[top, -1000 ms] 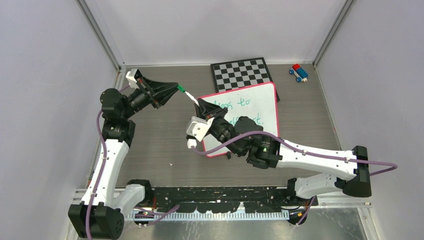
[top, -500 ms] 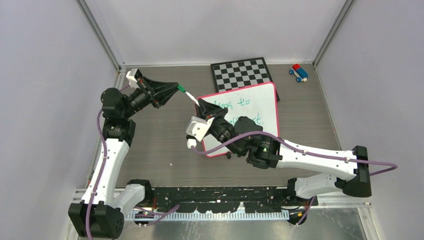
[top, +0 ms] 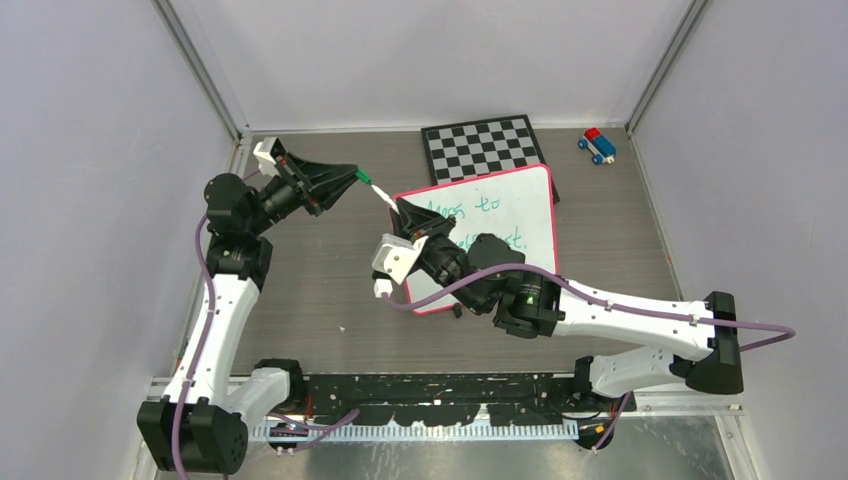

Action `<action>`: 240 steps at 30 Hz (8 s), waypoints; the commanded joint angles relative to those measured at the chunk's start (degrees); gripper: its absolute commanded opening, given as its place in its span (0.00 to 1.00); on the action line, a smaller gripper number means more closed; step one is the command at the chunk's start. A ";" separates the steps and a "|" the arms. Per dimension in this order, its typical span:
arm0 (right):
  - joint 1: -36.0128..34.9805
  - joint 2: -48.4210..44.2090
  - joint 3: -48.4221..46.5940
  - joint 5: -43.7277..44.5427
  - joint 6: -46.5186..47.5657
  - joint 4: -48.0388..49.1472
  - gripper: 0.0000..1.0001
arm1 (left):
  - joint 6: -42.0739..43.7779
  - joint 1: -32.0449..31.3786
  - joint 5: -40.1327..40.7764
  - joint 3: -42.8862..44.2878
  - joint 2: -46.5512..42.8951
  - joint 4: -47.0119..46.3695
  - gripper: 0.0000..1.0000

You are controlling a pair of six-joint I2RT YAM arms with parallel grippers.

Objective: Write a sentence on the whiteboard
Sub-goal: Close the pen cap, then place the whiteboard marker at the center of the board.

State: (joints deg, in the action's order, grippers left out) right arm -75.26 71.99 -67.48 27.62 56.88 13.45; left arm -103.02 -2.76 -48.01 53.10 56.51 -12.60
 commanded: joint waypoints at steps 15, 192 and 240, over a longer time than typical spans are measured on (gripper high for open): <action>-0.27 -2.32 0.89 0.99 0.90 1.25 0.00 | 0.29 -0.69 -2.06 1.57 -0.35 -1.55 0.00; 49.53 0.68 -7.37 -86.59 -98.55 -31.58 0.00 | 110.30 -18.78 -2.60 30.03 10.21 62.18 0.97; 34.94 3.77 -12.28 -80.21 -72.44 -53.86 0.00 | 91.02 -30.72 -17.88 30.65 20.50 45.81 0.00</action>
State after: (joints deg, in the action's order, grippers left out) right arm -34.89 73.97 -79.15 -54.04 -19.68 -35.46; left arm -7.33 -34.70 -61.56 81.25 77.32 54.33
